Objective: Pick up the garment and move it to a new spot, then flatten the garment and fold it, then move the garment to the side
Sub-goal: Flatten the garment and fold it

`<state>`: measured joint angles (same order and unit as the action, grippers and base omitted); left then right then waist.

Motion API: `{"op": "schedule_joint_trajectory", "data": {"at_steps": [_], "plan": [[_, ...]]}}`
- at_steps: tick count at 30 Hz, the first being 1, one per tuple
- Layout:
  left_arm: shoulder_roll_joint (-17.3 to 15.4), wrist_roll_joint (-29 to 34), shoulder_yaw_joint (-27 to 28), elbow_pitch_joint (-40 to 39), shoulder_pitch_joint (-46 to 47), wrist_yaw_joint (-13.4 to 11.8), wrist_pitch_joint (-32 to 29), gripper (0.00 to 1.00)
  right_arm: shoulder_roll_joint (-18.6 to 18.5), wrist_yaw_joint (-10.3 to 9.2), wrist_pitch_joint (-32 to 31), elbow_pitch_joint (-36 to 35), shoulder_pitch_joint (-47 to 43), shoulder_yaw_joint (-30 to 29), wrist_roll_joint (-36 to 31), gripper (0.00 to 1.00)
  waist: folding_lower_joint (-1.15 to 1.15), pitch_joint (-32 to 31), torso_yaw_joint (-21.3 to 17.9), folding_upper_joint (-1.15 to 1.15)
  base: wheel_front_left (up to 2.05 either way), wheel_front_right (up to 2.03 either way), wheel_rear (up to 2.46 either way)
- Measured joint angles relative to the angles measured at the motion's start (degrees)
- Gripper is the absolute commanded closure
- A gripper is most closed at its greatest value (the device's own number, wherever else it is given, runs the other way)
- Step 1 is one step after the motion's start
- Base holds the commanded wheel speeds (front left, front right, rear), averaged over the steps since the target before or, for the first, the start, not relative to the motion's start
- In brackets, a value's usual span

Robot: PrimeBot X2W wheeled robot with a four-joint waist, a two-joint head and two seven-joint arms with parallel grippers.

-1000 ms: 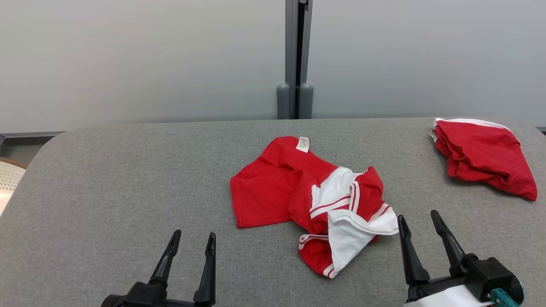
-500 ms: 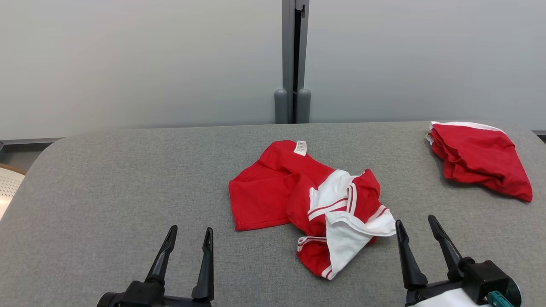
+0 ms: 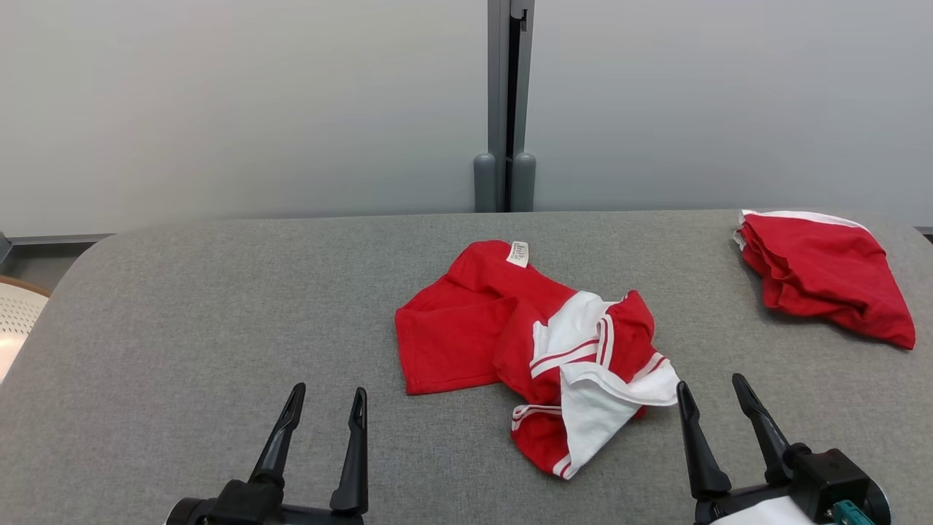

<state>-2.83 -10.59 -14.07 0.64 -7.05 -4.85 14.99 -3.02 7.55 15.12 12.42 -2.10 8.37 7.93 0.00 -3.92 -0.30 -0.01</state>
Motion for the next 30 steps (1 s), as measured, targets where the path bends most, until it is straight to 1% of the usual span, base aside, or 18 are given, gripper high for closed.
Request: {"op": "schedule_joint_trajectory", "data": {"at_steps": [9, 16, 19, 20, 24, 27, 30], "plan": [[0.0, -0.1, -0.3, 0.4, -0.1, 0.0, 0.0, 0.0, 0.1, 0.0, 0.0, 0.4, 0.0, -0.1, 0.1, 0.0, 0.0, -0.5, -0.1, 0.0, 0.0, 0.0, 0.0], [0.0, -1.5, -2.5, 2.1, 1.4, 2.5, 0.0, 0.0, 0.1, 0.0, 0.0, 0.2, 1.0, -1.6, 0.4, 0.0, 0.0, 0.5, -2.1, 0.0, 0.0, 0.0, 0.0], [0.0, -3.0, -4.9, 4.4, 4.9, 4.1, 0.2, 0.0, 0.1, 0.0, 0.0, -0.1, 1.4, -1.9, 0.3, 0.0, 0.0, 1.5, -3.8, 0.0, 0.0, 0.0, 0.0], [0.0, -5.3, -7.0, 6.6, 7.6, 4.9, 0.2, 0.0, 0.2, -0.01, 0.0, -0.3, 1.9, -2.2, 0.3, 0.0, 0.0, 2.4, -5.0, 0.0, 0.0, 0.0, 0.0], [0.0, -8.6, -12.1, 12.4, 15.3, 6.8, -0.3, 0.0, 0.1, -0.01, 0.0, -0.6, 2.7, -2.8, 0.7, 0.0, 0.0, 4.4, -7.8, 0.0, 0.0, 0.0, 0.0], [0.1, -11.1, -15.9, 15.8, 21.4, 7.9, -3.0, 0.0, 0.1, -0.01, 0.0, -1.0, 3.7, -2.7, 1.1, 0.0, 0.0, 6.5, -9.6, 0.0, 0.0, 0.0, 0.0], [0.1, -13.3, -18.7, 18.9, 26.7, 8.4, -6.7, 0.0, 0.2, 0.0, 0.0, -1.3, 4.6, -2.7, 1.2, 0.0, 0.0, 8.5, -11.5, 0.0, 0.0, 0.0, 0.0]]}}
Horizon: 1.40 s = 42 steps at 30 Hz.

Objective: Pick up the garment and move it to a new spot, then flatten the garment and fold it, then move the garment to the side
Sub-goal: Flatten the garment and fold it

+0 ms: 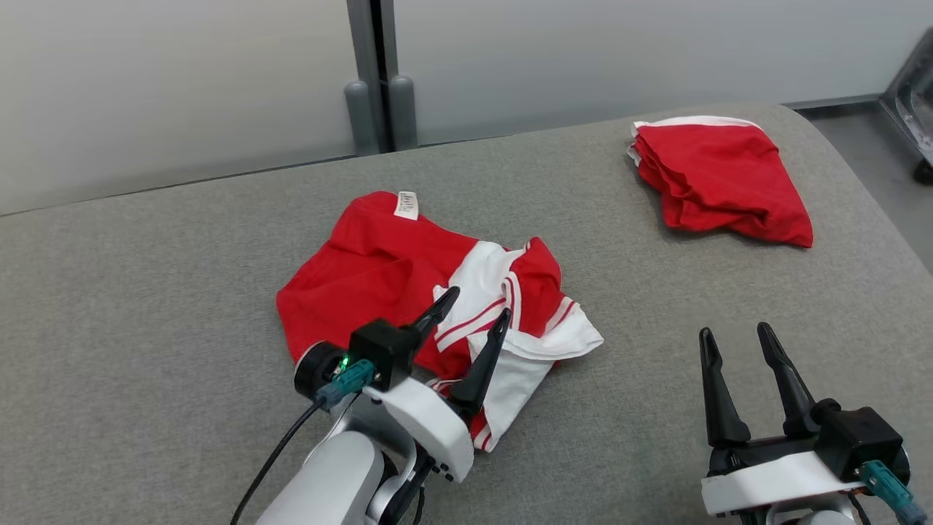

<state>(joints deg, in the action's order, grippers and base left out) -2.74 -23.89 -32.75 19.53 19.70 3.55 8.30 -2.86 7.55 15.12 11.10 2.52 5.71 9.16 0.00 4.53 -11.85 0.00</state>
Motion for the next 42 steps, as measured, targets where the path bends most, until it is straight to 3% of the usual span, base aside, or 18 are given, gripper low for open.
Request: {"op": "schedule_joint_trajectory", "data": {"at_steps": [6, 13, 16, 17, 18, 19, 23, 29, 36, 42], "plan": [[0.0, -3.2, -3.4, 4.0, 6.6, 0.0, -4.3, 0.0, 0.0, 0.0, 0.0, -0.2, 1.3, 0.5, 1.0, 0.0, 0.0, 2.9, -3.7, 0.0, 0.0, 0.0, 0.0], [-0.3, -1.9, -4.1, 10.4, 10.5, -2.4, -4.7, 0.0, 0.0, -0.01, 0.0, -0.5, 2.2, 1.0, 2.3, 0.0, 0.0, 5.3, -6.8, 0.0, 0.0, 0.0, 0.0], [-0.4, -1.8, -4.4, 12.3, 11.3, -2.1, -4.5, 0.0, 0.0, -0.01, 0.0, -0.5, 2.5, 1.2, 2.7, 0.0, 0.0, 5.9, -7.5, 0.0, 0.0, 0.0, 0.0], [-0.3, -1.8, -4.6, 12.9, 11.3, -2.1, -4.5, 0.53, 0.0, -0.01, 0.0, -0.5, 2.5, 1.2, 2.8, 0.0, 0.0, 6.0, -7.7, 0.0, 0.0, 0.0, 0.0], [-0.3, -1.7, -4.7, 13.2, 11.4, -2.1, -4.2, 0.94, 0.0, -0.01, 0.0, -0.5, 2.5, 1.3, 2.8, 0.0, 0.0, 6.0, -7.9, 0.0, 0.0, 0.0, 0.0], [-0.3, -1.5, -4.7, 13.7, 11.6, -2.4, -3.8, 1.0, 0.0, -0.01, 0.0, -0.4, 2.6, 1.4, 2.8, 0.0, 0.0, 6.0, -8.0, 0.0, 0.0, 0.0, 0.0], [-0.5, -1.2, -5.2, 15.3, 12.5, -2.5, -3.9, 1.0, 0.0, 0.0, 0.0, -0.4, 3.0, 1.8, 3.3, 0.0, 0.0, 5.5, -8.8, 0.0, 0.0, 0.0, 0.0], [-0.3, -5.8, -5.2, 12.2, 14.8, 1.1, -3.9, 1.0, 0.0, -0.01, 0.0, 0.1, 2.9, 2.0, 3.6, 0.0, 0.0, 3.5, -9.6, 0.0, 0.0, 0.0, 0.0], [-0.1, -8.4, -4.3, 4.1, 28.7, 2.2, -9.3, 1.0, 0.0, 0.0, 0.0, -0.2, 1.9, 1.8, 4.4, 0.0, 0.0, 0.9, -10.0, 0.0, 0.0, 0.0, 0.0], [-0.2, -10.9, 1.2, -1.1, 41.0, 1.6, -11.9, 1.0, 0.0, -0.01, 0.0, -0.3, 0.8, 1.2, 4.5, 0.0, 0.0, 0.1, -9.1, 0.0, 0.0, 0.0, 0.0]]}}
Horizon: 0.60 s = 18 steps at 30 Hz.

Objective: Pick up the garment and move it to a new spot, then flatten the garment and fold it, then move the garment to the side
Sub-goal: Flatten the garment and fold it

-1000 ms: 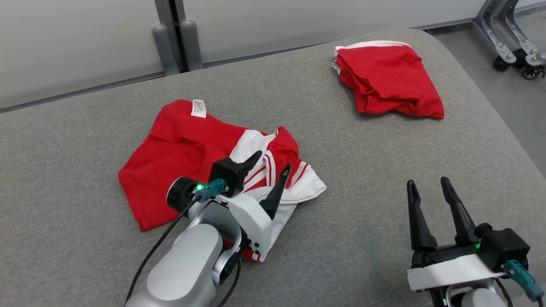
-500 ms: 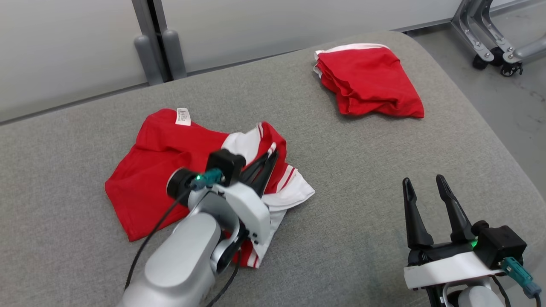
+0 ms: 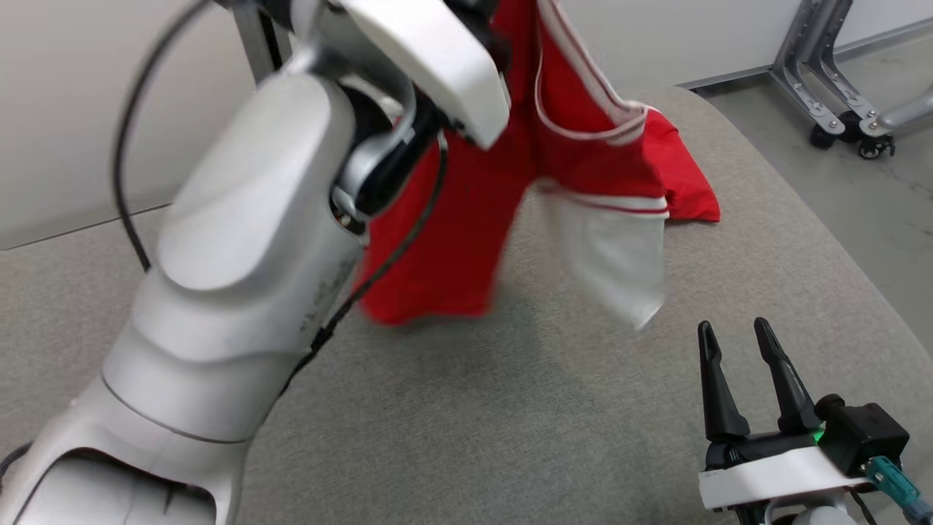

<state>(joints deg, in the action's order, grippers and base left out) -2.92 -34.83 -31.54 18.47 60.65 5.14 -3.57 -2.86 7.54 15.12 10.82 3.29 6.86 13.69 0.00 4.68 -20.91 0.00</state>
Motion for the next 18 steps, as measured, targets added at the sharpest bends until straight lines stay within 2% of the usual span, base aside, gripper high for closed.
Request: {"op": "schedule_joint_trajectory", "data": {"at_steps": [3, 5, 8, 13, 16, 18], "plan": [[-0.1, -3.5, 3.2, -3.2, 0.5, -0.9, -1.0, 1.0, 0.0, 0.01, 0.0, 0.0, -0.3, -0.7, 0.0, 0.0, 0.0, -0.1, 1.3, 0.0, 0.0, 0.0, 0.0], [-1.5, -5.2, 4.7, -5.9, -2.3, -2.1, -2.1, 1.0, 0.0, 0.0, 0.0, -0.1, -0.5, -1.5, 0.0, 0.0, 0.0, -0.1, 2.3, 0.0, 0.0, 0.0, 0.0], [-5.6, -7.2, 5.8, -8.9, -12.5, -4.3, -4.4, 1.0, 0.0, 0.0, 0.0, -0.3, -0.5, -2.2, -0.2, 0.0, 0.0, 0.3, 4.2, 0.0, 0.0, 0.0, 0.0], [-14.7, -9.2, 10.0, -9.2, -30.1, -7.7, -5.4, 1.0, 0.0, 0.0, 0.0, -0.5, 0.0, -3.2, -1.8, 0.0, 0.0, 1.8, 7.6, 0.0, 0.0, 0.0, 0.0], [-19.8, -8.1, 12.2, -6.9, -33.3, -7.7, -3.4, 1.0, 0.0, 0.01, 0.0, -0.5, 0.9, -3.2, -3.1, 0.0, 0.0, 3.2, 9.3, 0.0, 0.0, 0.0, 0.0], [-21.2, -8.1, 13.4, -4.5, -33.4, -7.4, -2.3, 1.0, 0.0, 0.0, 0.0, -0.5, 1.5, -3.1, -3.6, 0.0, 0.0, 4.1, 10.2, 0.0, 0.0, 0.0, 0.0]]}}
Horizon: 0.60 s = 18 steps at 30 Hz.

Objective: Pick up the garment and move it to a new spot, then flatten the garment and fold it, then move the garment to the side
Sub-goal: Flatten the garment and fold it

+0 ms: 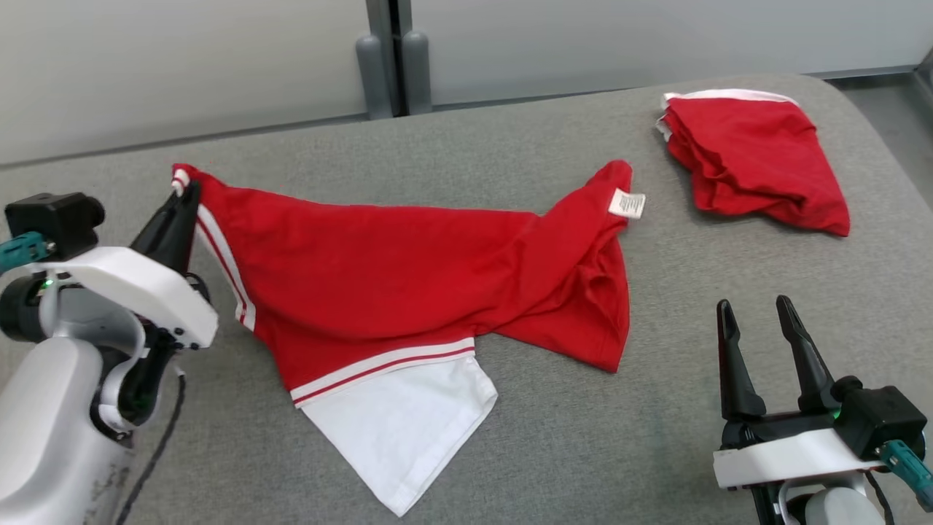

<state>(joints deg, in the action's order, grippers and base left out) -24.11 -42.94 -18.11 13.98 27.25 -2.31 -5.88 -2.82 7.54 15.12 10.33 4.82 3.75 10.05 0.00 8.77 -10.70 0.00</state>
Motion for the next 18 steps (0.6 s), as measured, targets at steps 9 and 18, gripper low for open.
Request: {"op": "schedule_joint_trajectory", "data": {"at_steps": [9, 18], "plan": [[-0.7, 4.8, 0.7, 12.8, 8.5, 0.7, 9.4, 0.0, 0.0, 0.01, 0.0, 0.3, 2.2, 1.2, -0.6, 0.0, 0.0, 3.8, 0.9, 0.0, 0.0, 0.0, 0.0], [4.3, 7.8, 0.7, 7.8, 2.0, -3.7, 19.6, 0.0, -0.3, 0.01, 0.0, 0.7, 0.7, -0.4, -1.1, 0.0, 0.0, 3.9, 3.2, 0.0, 0.0, 0.0, 0.0]]}}
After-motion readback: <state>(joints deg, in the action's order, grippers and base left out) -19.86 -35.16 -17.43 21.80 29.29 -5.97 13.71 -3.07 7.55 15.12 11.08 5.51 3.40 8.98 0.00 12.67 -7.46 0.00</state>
